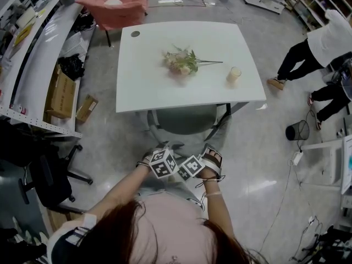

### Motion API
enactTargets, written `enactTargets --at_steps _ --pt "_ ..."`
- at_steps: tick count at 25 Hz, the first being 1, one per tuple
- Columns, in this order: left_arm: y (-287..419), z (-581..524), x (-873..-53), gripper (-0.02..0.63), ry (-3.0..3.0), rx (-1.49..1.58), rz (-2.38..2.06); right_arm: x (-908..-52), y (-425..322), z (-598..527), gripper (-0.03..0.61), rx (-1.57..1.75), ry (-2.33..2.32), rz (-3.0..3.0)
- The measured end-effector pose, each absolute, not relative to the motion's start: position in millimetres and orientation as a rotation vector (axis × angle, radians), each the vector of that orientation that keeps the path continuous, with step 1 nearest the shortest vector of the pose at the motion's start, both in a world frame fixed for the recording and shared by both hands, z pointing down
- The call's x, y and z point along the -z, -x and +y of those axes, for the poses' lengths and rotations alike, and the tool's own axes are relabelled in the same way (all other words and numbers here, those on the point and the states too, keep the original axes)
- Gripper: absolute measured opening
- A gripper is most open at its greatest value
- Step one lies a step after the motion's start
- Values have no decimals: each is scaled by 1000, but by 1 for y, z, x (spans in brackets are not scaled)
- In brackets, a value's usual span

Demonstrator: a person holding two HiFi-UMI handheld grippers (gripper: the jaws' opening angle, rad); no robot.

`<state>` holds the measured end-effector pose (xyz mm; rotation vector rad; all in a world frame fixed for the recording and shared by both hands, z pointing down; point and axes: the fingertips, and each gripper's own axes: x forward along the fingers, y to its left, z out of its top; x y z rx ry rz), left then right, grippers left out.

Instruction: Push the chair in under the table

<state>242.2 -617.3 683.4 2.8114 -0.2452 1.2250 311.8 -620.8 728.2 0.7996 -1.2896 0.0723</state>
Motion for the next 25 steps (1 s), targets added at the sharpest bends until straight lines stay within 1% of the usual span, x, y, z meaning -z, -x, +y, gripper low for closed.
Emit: enactTargets --at_steps 25 --pt "-261 -683 -684 213 -2805 -1233 -228 -731 -328 -688 309 -79 -792 -1301"
